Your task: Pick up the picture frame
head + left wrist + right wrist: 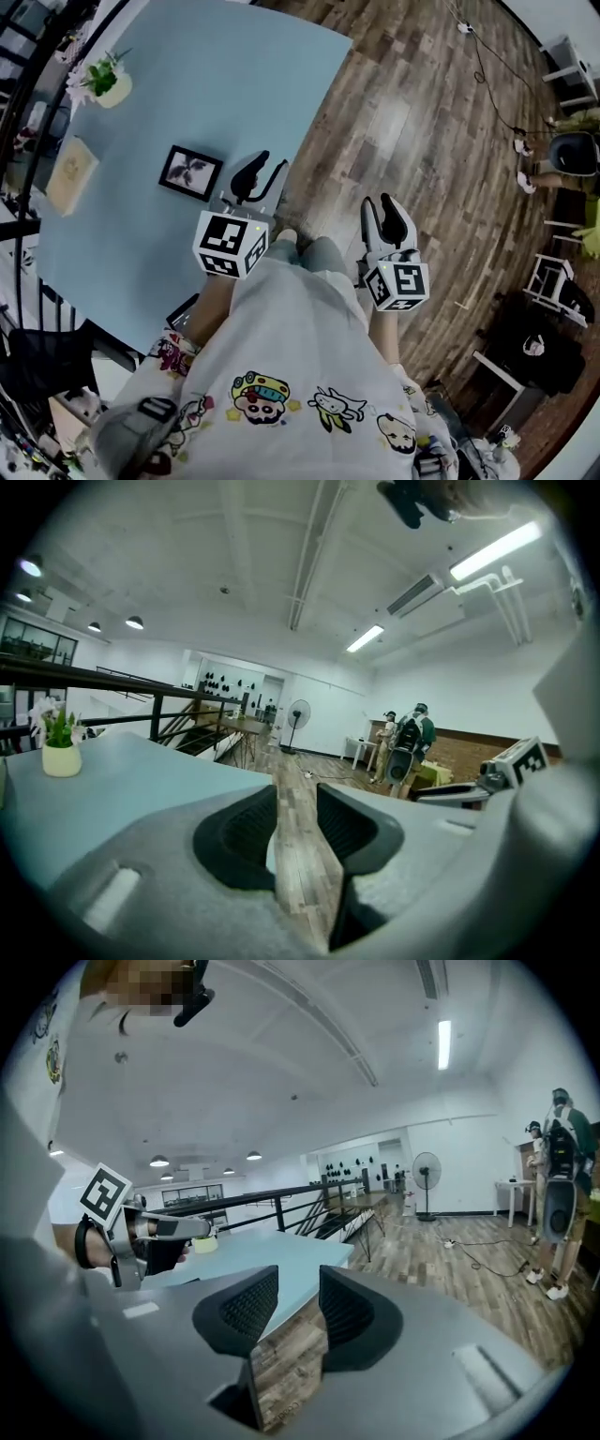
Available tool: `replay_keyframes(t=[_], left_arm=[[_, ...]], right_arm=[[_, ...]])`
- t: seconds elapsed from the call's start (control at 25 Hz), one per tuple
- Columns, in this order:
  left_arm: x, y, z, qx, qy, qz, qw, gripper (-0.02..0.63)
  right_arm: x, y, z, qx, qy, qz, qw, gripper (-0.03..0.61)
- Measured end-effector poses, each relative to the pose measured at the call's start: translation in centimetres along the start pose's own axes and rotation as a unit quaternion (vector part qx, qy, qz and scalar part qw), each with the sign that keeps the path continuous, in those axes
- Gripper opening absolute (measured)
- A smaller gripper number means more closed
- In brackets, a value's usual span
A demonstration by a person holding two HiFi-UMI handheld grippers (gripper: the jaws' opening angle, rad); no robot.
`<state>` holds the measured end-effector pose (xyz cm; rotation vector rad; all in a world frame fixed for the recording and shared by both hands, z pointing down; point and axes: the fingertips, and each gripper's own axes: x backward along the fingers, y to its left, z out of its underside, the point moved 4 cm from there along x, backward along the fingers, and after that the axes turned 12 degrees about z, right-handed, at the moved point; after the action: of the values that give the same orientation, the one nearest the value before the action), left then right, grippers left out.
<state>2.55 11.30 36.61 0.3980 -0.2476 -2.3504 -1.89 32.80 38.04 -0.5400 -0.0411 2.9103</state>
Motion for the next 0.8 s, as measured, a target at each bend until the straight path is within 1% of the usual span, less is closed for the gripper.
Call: replay_keyframes(t=[0.08, 0.16, 0.24, 0.32, 0.44, 0.56, 0.72, 0.8], left_arm=[[1.2, 1.5, 0.3, 0.01, -0.006, -0.026, 0.9996, 0.13], [2.7, 3.0, 0.8, 0.022, -0.013, -0.065, 0.9976, 0.13], [4.7, 4.3, 1.5, 0.04, -0.025, -0.119, 0.9918, 0.13], [6.8, 5.6, 1.9, 0.056, -0.037, -0.173, 0.9827, 0.133], [9.9, 8.0, 1.9, 0.073, -0.057, -0.245, 0.965, 0.133], [12.6, 9.9, 1.7, 0.084, -0.075, -0.307, 0.9449, 0.133], [14.9, 11.0, 1.4, 0.097, -0.092, -0.38, 0.9153, 0.133], [15.7, 11.7, 1.1, 0.104, -0.101, -0.416, 0.8979, 0.133]], right_arm=[[-1.6, 1.4, -0.1, 0.009, 0.007, -0.027, 1.0, 0.138], [-3.4, 2.9, -0.5, 0.023, 0.012, -0.062, 0.998, 0.146], [-5.3, 4.5, -0.9, 0.042, 0.02, -0.111, 0.993, 0.149], [-7.6, 6.3, -1.4, 0.059, 0.028, -0.16, 0.985, 0.157], [-11.0, 10.1, -2.3, 0.081, 0.035, -0.229, 0.969, 0.161], [-14.1, 13.9, -2.8, 0.1, 0.041, -0.293, 0.95, 0.161], [-17.6, 18.7, -3.5, 0.123, 0.051, -0.375, 0.918, 0.161], [-19.1, 21.0, -4.1, 0.135, 0.055, -0.416, 0.897, 0.161]])
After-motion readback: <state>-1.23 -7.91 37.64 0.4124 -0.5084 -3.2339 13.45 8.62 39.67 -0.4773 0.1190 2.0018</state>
